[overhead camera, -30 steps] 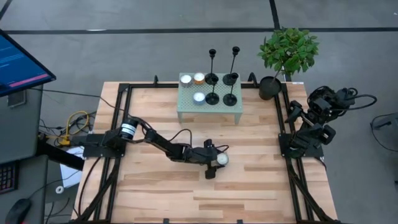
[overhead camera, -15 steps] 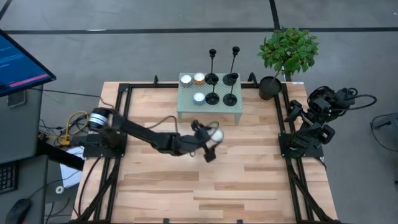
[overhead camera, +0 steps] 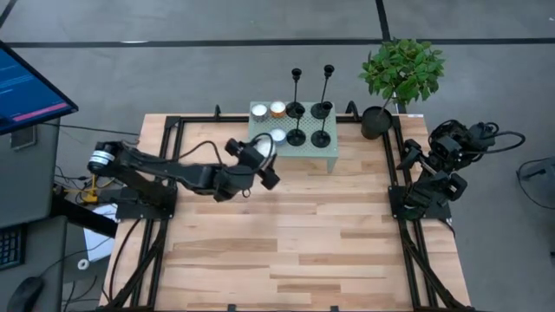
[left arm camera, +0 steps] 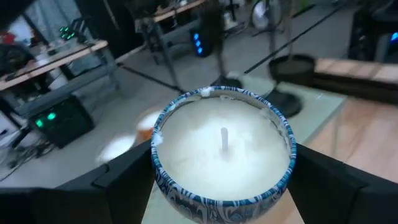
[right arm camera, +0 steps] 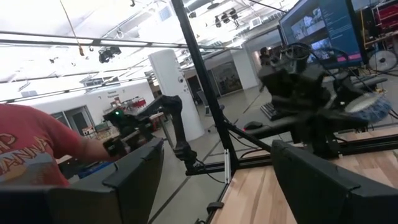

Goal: Pick & Place candle stick holders
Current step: Put the blue scented candle on the shelf

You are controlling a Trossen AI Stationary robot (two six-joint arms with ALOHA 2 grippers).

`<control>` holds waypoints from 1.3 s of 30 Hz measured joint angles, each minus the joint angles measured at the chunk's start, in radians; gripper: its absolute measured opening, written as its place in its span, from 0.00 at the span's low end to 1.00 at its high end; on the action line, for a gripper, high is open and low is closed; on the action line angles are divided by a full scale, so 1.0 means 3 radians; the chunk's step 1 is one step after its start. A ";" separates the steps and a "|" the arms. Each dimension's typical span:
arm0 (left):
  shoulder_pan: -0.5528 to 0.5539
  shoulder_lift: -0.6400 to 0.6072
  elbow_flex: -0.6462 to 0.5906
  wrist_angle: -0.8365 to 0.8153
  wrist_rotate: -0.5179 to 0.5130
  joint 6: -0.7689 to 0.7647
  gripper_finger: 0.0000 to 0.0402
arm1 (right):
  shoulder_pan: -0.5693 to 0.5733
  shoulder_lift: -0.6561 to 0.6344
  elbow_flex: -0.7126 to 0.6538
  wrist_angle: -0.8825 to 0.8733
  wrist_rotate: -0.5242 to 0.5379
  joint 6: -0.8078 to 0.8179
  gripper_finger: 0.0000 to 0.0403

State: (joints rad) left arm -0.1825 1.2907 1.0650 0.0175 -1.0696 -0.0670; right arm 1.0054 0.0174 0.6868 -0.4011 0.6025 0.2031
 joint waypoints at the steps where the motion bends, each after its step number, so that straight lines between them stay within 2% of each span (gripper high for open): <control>1: 0.0038 -0.0038 -0.0072 -0.0014 0.0001 -0.0047 0.80 | 0.0000 0.0000 0.0000 0.0000 0.0000 0.0000 0.71; 5: 0.0219 -0.0239 -0.0404 -0.0016 0.0009 -0.0473 0.80 | 0.0000 0.0000 0.0000 -0.0007 -0.0001 0.0001 0.71; 8: 0.0367 -0.0425 -0.0644 -0.0015 0.0097 -0.0590 0.80 | 0.0000 0.0000 0.0000 -0.0008 -0.0001 -0.0001 0.71; 12: 0.0620 -0.0584 -0.0780 -0.0006 0.0638 -0.0592 0.80 | 0.0000 0.0000 0.0000 -0.0009 -0.0001 -0.0010 0.71; 16: 0.0880 -0.0547 -0.0780 0.0018 0.1170 -0.0482 0.80 | -0.0001 0.0000 0.0000 -0.0009 -0.0001 -0.0010 0.71; 20: 0.1113 -0.0420 -0.0786 -0.0004 0.1485 -0.0414 0.80 | 0.0000 0.0000 0.0000 -0.0009 -0.0001 -0.0008 0.71; 25: 0.1260 -0.0387 -0.0785 0.0013 0.1537 -0.0397 0.80 | 0.0000 0.0000 0.0000 -0.0008 0.0000 -0.0002 0.71; 31: 0.1345 -0.0349 -0.0781 0.0020 0.1882 -0.0395 0.80 | 0.0000 0.0000 0.0000 -0.0007 0.0000 -0.0001 0.71; 39: 0.1344 -0.0215 -0.0782 0.0000 0.1921 -0.0389 0.80 | 0.0000 0.0000 0.0000 -0.0005 0.0001 0.0000 0.71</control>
State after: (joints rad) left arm 0.2208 1.2263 0.8304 0.0174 -0.4933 -0.1838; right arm 1.0054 0.0174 0.6868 -0.4026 0.6029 0.2031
